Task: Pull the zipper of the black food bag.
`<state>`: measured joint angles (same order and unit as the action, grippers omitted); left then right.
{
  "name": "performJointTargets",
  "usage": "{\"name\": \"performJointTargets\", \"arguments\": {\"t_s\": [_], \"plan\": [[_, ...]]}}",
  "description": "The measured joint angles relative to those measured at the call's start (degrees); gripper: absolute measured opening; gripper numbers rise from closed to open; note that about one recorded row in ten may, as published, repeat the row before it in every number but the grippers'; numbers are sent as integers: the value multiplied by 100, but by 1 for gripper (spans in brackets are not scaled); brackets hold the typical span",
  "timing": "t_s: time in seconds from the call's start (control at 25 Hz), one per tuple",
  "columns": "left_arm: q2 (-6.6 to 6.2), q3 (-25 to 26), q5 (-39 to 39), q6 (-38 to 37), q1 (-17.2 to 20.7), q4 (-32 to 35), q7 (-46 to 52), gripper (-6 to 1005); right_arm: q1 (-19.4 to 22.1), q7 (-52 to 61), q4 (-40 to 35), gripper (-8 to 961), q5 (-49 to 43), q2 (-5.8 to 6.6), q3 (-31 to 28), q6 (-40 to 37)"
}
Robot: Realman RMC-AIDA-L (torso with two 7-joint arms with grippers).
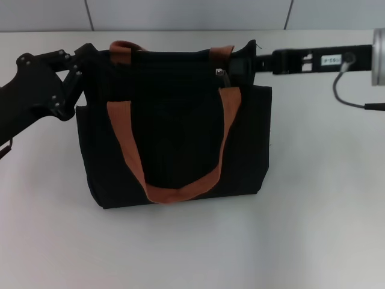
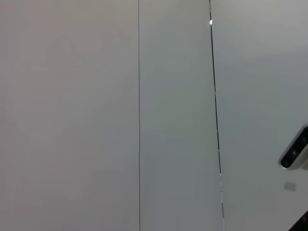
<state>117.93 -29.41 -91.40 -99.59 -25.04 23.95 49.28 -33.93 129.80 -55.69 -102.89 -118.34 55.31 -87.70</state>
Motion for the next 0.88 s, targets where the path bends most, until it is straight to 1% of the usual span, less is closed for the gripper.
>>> {"name": "performJointTargets", "arguments": {"t_s": [0.16,0.24,0.4,0.44,0.48,0.52,0.68,0.8,0.88], "plan": [[0,-1,0,0,7,5,78,42,-70,-841,672,152,419,105,-411,-399],[0,-2,0,-3,8,10,157,43,-68,-1413,917,205,653,125,-589,-693],[1,-9,-13,-30,8,20,228,43,69,-3064,1395,310,1144,126,-864,-1733],[1,-9,-13,-30,8,20,228,43,159,-3855,1649,336,1209,106,-877,-2154],[1,-17,-25,-31,9,24,259,44,159,-3855,1649,363,1209,106,-877,-2154],[-2,-29,-37,-24,8,28,306,44,200,-4184,1761,389,1203,97,-863,-2271],[-48,-38,-44,-4,9,17,452,44,341,-5632,2421,572,863,48,-777,-2427],[-63,-35,-48,2,33,14,562,45,426,-6545,2885,688,411,-11,-767,-2367],[-80,-37,-54,19,59,26,623,45,486,-6932,3094,757,124,-52,-767,-2188]]}}
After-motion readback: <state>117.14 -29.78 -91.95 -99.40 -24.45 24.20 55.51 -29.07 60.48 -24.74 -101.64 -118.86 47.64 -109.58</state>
